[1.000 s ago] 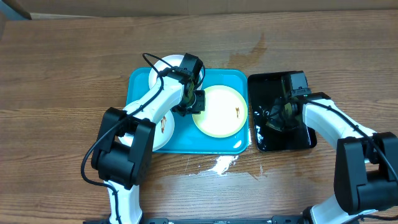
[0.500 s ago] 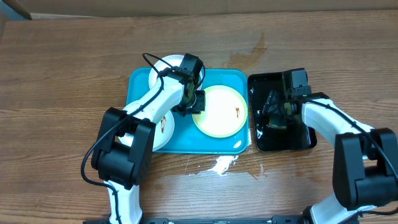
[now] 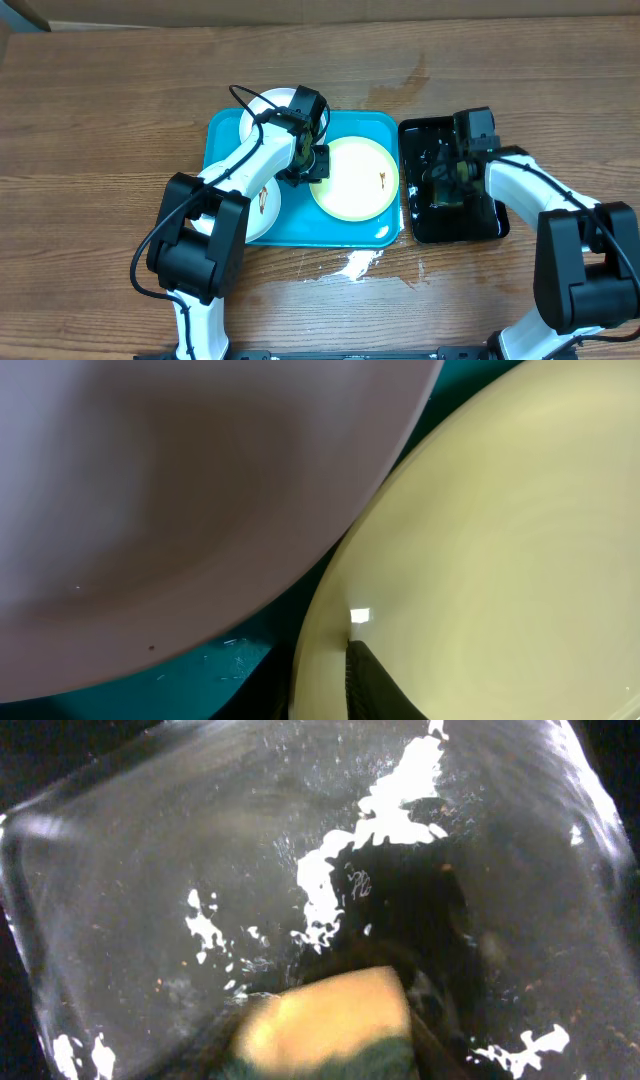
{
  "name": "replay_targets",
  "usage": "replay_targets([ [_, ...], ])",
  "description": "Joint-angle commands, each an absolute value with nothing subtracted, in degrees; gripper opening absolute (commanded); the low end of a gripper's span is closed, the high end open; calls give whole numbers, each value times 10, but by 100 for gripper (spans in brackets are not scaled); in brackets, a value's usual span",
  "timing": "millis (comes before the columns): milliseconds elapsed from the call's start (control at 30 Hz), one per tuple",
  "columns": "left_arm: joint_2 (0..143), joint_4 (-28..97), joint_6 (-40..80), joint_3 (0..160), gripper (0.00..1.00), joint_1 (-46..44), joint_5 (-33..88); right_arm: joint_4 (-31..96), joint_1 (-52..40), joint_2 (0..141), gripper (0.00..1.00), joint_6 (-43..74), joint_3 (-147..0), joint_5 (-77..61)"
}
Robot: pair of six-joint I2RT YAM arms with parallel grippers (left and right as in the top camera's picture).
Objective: Clean dirty plates on tray and stack at the side
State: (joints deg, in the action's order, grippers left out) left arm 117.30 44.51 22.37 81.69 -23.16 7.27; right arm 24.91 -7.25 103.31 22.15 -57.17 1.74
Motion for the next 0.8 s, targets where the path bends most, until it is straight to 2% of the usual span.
replay_targets([
  [0,1178,446,223,822,23,-234,83,319,-67,1014,58,220,-630,21],
  [300,1178,448,223,822,26,-234,83,540,-68,992,59,222,-662,12],
  [367,1178,447,223,822,26,-234,83,538,-68,992,61,223,-640,12],
  [467,1178,446,223,822,26,-234,79,499,-68,992,71,223,-603,12],
  [533,1178,447,223,822,26,-234,71,481,-68,992,72,223,-585,12],
  [667,1178,450,223,822,26,-234,70,450,-68,992,69,223,-553,-13],
  [733,1178,449,223,822,26,-234,70,452,-68,992,62,223,-549,-18],
  [767,1178,450,223,822,26,-234,70,454,-68,992,54,223,-548,-18],
])
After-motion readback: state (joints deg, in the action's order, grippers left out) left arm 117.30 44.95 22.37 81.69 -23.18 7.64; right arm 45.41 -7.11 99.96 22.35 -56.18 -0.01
